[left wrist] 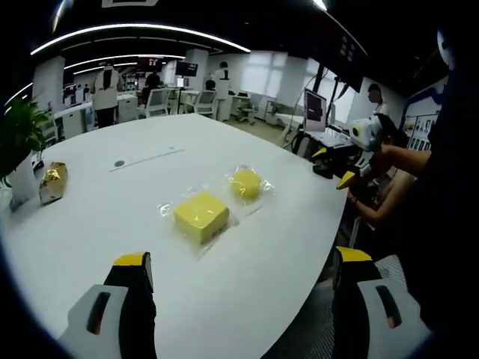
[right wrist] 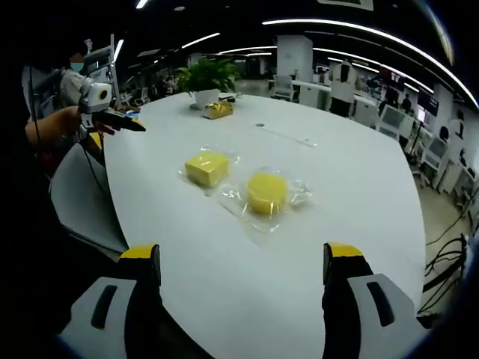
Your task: Compare the silicone blocks by pressing each to a similar depth, holding the contact briefly, and releasing to observe deformation and rebound differences across the visible hardness samples.
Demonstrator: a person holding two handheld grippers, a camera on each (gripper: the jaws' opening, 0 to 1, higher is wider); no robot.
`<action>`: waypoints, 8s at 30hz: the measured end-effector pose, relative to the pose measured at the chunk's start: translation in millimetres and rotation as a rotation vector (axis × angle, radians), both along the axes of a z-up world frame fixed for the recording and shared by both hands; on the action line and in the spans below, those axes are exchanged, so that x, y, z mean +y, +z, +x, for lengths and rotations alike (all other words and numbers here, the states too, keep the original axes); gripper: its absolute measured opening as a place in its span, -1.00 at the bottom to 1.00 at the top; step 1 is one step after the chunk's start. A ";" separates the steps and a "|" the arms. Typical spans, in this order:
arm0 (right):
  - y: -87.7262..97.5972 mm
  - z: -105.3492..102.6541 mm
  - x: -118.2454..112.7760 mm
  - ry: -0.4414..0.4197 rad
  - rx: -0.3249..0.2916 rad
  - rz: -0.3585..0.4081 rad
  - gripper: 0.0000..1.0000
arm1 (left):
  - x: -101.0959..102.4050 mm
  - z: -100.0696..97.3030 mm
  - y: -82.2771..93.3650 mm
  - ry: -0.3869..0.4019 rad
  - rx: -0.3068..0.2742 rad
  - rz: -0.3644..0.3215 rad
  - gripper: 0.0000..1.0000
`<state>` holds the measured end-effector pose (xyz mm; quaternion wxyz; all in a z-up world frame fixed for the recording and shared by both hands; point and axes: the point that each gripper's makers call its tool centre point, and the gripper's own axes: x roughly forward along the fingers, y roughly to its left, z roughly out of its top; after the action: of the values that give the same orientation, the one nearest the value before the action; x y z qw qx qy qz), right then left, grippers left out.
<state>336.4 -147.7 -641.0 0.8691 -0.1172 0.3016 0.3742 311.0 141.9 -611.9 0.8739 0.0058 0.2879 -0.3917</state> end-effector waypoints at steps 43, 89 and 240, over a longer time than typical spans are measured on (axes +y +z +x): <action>-2.6 -3.9 0.4 -0.002 0.012 -0.011 0.62 | 4.0 4.6 -8.0 0.017 0.038 -0.012 0.99; -20.1 -1.1 -23.8 -0.129 0.177 0.098 0.62 | 6.3 25.3 -28.4 0.120 0.186 -0.120 0.92; 128.3 11.7 134.6 0.400 -0.066 0.646 -0.42 | -172.6 35.5 182.6 -0.539 -0.209 -0.384 -1.00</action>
<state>348.0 -13.1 -512.7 0.7803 0.0943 0.1114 0.6081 346.4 -30.7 -429.3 0.7490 -0.0429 0.1059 -0.6526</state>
